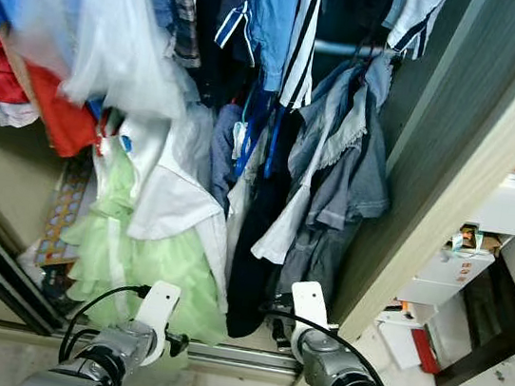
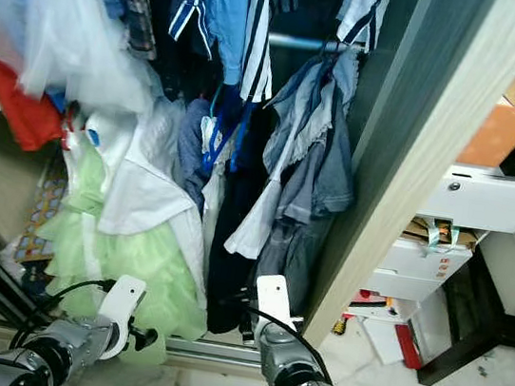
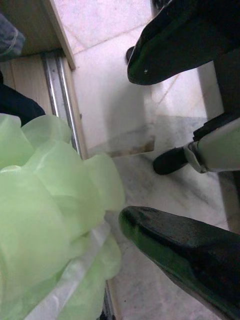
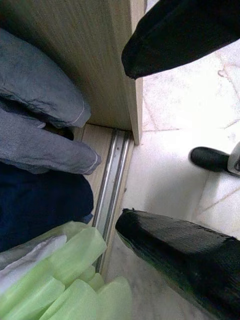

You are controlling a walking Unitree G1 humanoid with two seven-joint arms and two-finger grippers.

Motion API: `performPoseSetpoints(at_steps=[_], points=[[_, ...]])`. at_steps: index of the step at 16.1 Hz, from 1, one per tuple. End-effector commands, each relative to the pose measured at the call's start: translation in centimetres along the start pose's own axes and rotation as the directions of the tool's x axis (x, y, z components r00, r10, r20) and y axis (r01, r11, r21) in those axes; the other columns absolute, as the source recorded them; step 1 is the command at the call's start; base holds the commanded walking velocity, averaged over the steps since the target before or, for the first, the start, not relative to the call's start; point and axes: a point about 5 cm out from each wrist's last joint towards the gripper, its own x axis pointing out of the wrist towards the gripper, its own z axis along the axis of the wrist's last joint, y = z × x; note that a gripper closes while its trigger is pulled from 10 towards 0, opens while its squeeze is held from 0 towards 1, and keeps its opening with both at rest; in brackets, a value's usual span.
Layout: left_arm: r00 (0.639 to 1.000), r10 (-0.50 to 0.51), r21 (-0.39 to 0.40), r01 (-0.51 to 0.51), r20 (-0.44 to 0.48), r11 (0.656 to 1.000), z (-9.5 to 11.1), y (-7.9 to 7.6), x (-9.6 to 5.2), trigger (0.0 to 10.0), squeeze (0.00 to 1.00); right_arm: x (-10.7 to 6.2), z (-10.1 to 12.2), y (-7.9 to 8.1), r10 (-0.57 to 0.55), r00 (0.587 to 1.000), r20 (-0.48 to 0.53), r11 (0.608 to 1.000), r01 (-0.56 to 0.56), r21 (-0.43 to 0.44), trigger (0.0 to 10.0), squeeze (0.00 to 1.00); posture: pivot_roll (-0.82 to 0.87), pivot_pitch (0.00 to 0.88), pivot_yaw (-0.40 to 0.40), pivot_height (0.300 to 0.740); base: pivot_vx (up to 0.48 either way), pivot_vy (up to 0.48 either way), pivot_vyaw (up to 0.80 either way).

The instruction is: Clean up the room

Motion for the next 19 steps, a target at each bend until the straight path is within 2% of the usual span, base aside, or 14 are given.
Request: performPoseSetpoints(at_steps=[1, 7, 12, 19], points=[[1.000, 0.017, 0.010, -0.017, -0.003, 1.000, 0.14, 0.37, -0.07, 10.0, 0.00, -0.01, 0.17, 0.08, -0.001, 1.000, 0.004, 1.000, 0.001, -0.002, 10.0, 0.00, -0.14, 0.000, 0.030, 0.740, 0.000, 0.420, 0.00], [1.000, 0.015, 0.014, -0.015, -0.003, 1.000, 0.21, 0.36, -0.08, 10.0, 0.00, -0.01, 0.28, 0.06, -0.002, 1.000, 0.007, 1.000, 0.002, 0.000, 10.0, 0.00, -0.14, 0.000, 0.031, 0.740, 0.000, 0.466, 0.00], [1.000, 0.017, 0.019, -0.017, 0.000, 1.000, 0.28, 0.40, -0.09, 10.0, 0.00, -0.01, 0.37, 0.08, -0.003, 1.000, 0.009, 1.000, 0.003, 0.004, 10.0, 0.00, -0.14, 0.000, 0.034, 0.740, 0.000, 0.316, 0.00], [0.999, 0.001, 0.005, -0.001, 0.040, 1.000, 0.87, 0.24, -0.10, 10.0, 0.00, -0.01, 0.38, 0.10, -0.003, 1.000, 0.011, 1.000, 0.003, 0.003, 10.0, 0.00, -0.14, 0.000, 0.035, 0.740, 0.000, 0.000, 0.00]])
